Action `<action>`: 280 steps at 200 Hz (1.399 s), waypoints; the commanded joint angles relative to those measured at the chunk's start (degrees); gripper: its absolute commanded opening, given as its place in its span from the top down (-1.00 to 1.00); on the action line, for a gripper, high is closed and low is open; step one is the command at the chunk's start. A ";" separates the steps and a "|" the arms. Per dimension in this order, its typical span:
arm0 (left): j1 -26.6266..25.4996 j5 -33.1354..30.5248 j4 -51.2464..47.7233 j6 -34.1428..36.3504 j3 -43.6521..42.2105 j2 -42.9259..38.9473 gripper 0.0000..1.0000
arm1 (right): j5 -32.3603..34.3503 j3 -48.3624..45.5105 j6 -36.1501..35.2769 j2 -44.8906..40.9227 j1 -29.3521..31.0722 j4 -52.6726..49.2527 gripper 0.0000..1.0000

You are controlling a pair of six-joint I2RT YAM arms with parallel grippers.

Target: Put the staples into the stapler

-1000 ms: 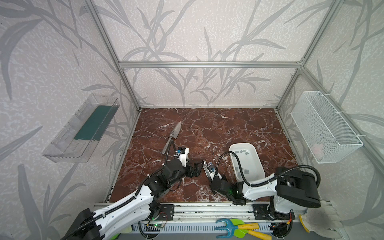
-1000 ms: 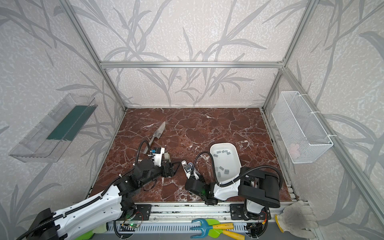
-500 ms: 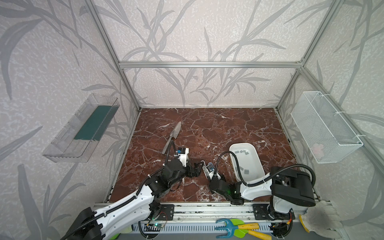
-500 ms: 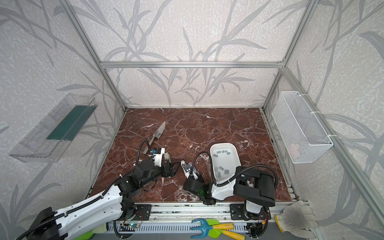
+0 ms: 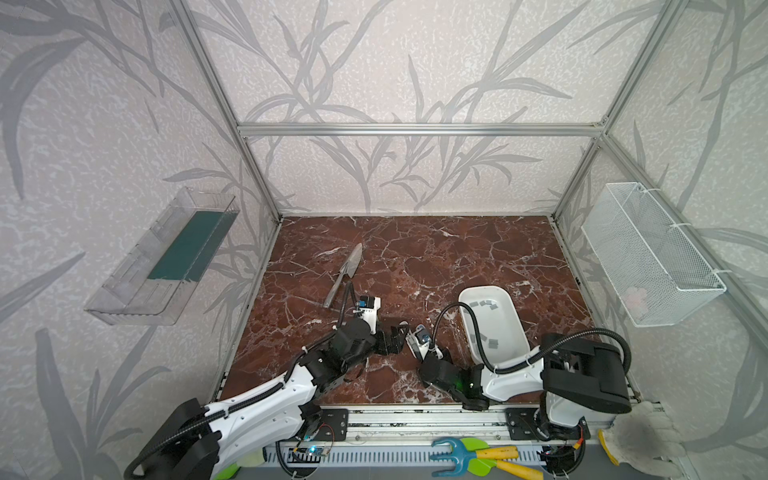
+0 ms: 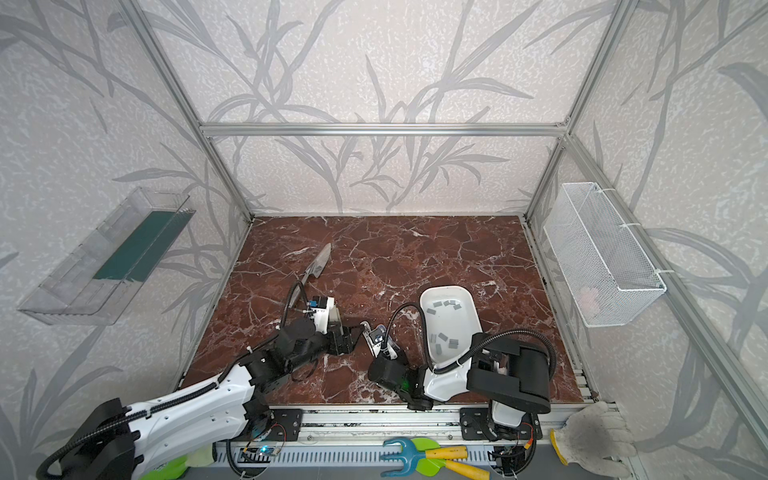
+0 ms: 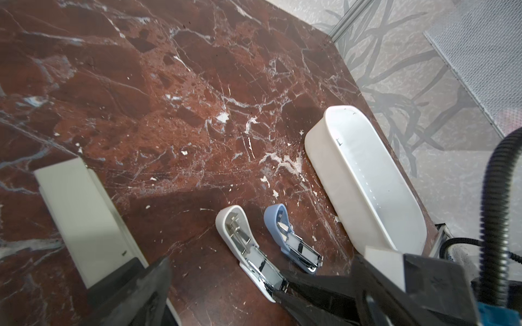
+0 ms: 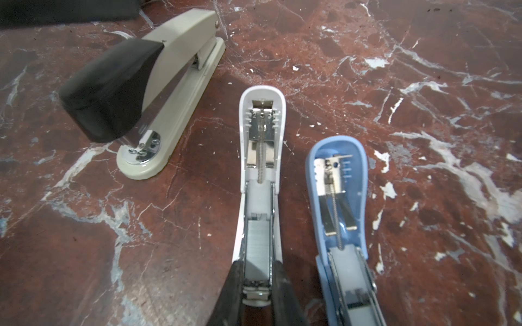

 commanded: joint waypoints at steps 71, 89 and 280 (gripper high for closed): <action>0.16 -0.55 3.55 -1.04 6.70 17.43 -0.98 | 1.55 -2.01 0.93 -1.22 0.15 0.50 0.76; 0.43 -2.24 2.12 -0.91 7.42 18.83 -0.98 | 1.33 -2.01 0.84 -1.35 0.13 0.47 0.77; 2.99 12.65 15.46 -4.65 11.20 35.73 -0.02 | 0.70 -2.27 1.27 0.08 0.12 2.59 0.82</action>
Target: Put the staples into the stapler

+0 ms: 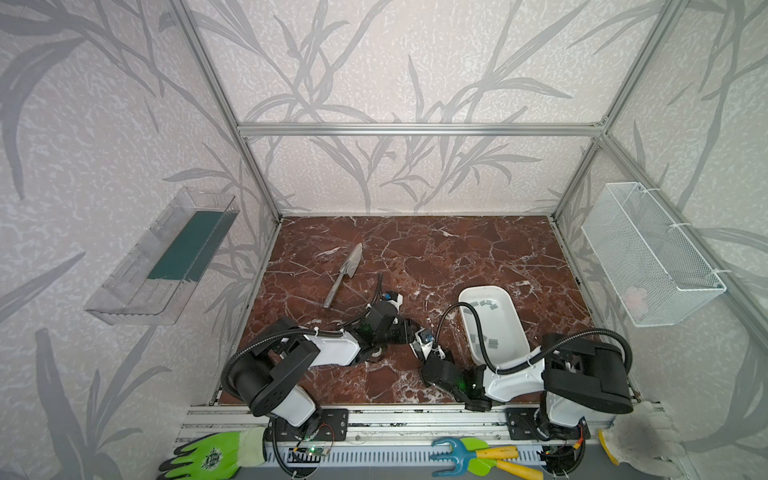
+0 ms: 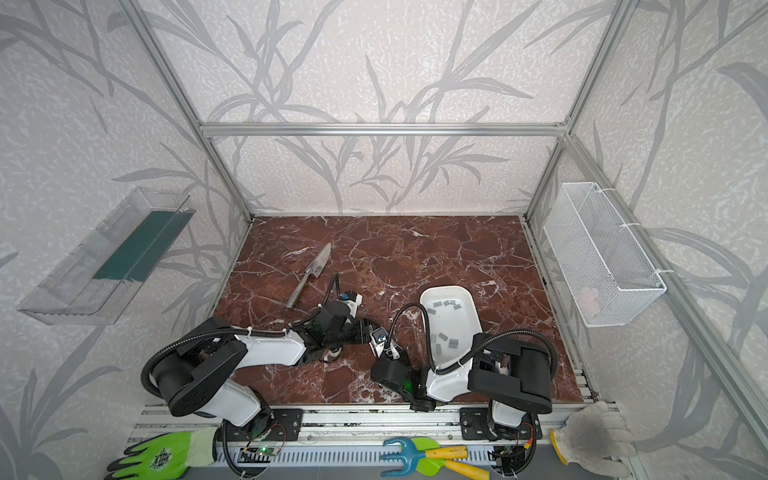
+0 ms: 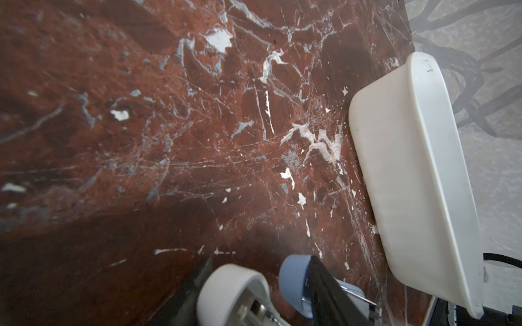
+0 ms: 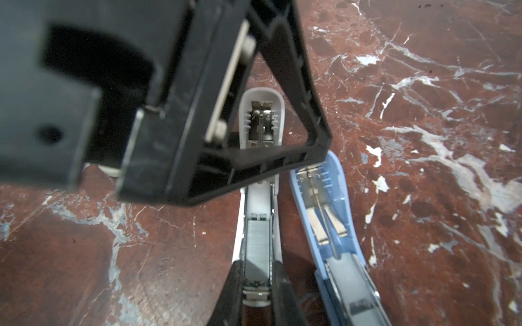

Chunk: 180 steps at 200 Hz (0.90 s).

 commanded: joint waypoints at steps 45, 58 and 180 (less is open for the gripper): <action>-0.18 2.67 0.69 0.79 0.52 -2.39 0.14 | 0.70 -0.81 0.48 1.00 0.13 1.01 0.82; -0.15 2.23 0.58 1.08 -0.04 -3.70 0.14 | 0.96 -0.81 0.53 0.97 0.12 0.95 0.82; -1.29 3.34 0.21 2.94 -2.08 -10.34 0.06 | 1.40 -1.60 0.95 1.29 0.14 2.56 0.85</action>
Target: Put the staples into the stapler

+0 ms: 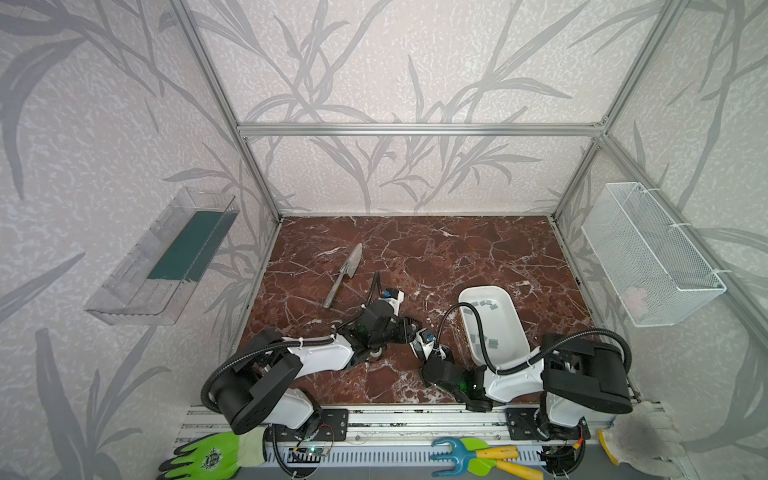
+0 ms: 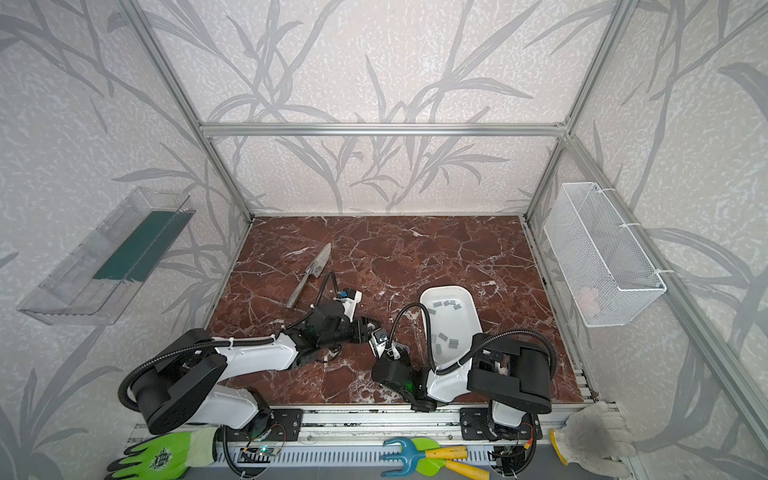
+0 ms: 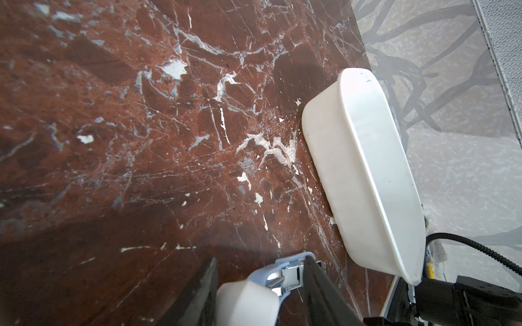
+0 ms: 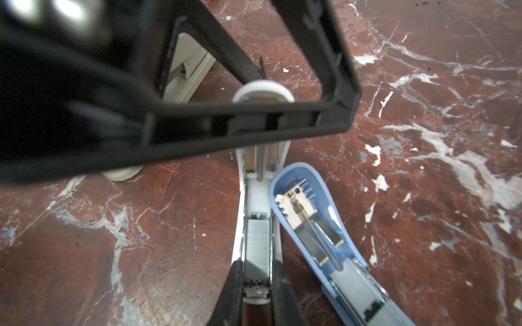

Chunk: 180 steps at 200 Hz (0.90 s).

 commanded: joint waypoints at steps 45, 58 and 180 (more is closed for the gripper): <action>-1.75 2.53 0.09 3.17 -0.44 -3.56 0.16 | 1.36 -1.04 0.73 0.80 0.13 1.11 0.85; -2.32 3.14 1.20 3.51 -0.69 -3.11 0.19 | 1.39 -0.95 0.57 0.70 0.13 1.08 0.85; -7.42 0.38 14.40 1.07 -7.23 2.44 0.36 | 2.20 0.55 -1.58 -0.83 0.12 1.23 0.78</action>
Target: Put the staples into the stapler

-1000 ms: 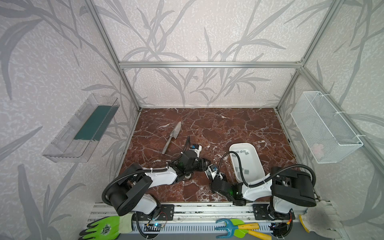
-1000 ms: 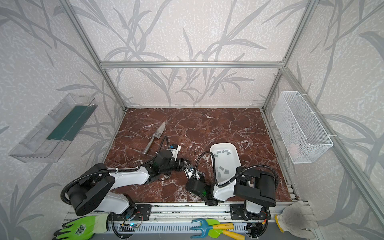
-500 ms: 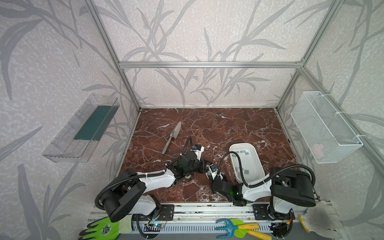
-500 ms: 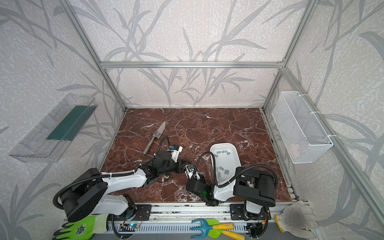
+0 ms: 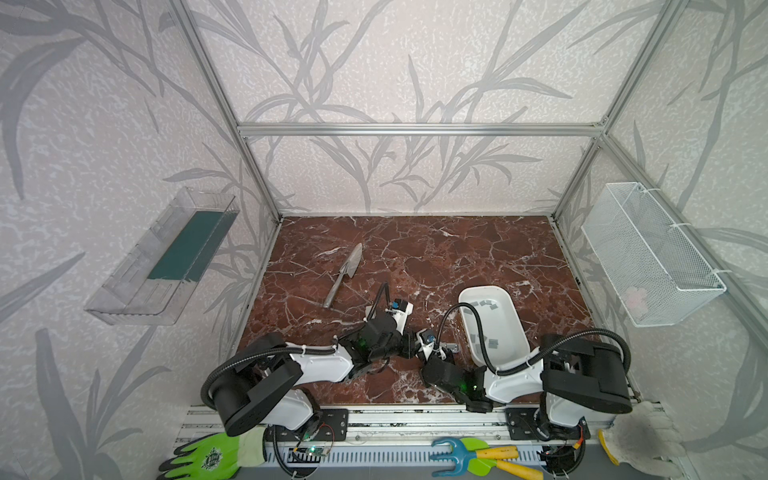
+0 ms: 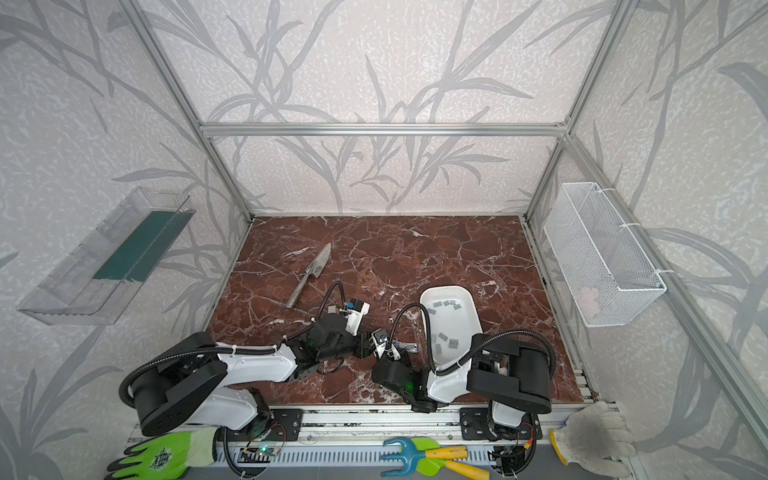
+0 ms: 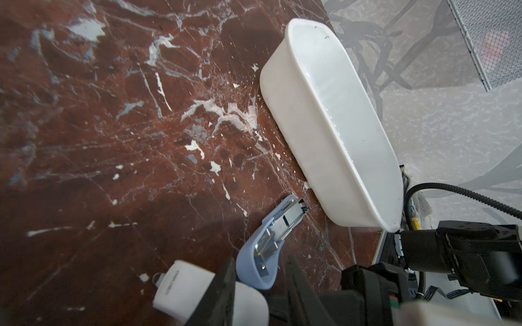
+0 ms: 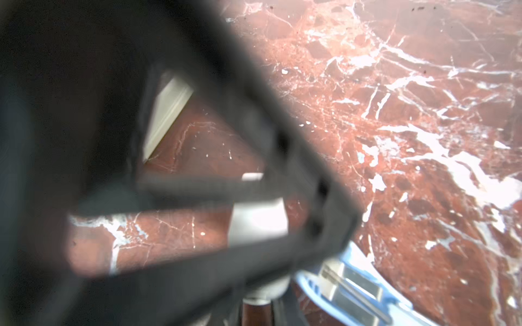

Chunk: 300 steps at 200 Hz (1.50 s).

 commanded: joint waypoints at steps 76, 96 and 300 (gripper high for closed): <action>-0.85 -3.53 0.67 -0.34 -2.73 -1.37 0.27 | 2.40 2.14 -3.00 1.57 0.04 3.50 0.30; -0.90 -5.13 -0.82 0.21 -3.05 -3.20 0.26 | 1.56 3.12 -3.86 2.36 0.03 5.46 0.28; -0.76 -13.92 -12.13 0.81 -6.98 -19.92 -0.12 | 1.37 0.62 -0.60 -11.94 1.34 -5.16 -0.02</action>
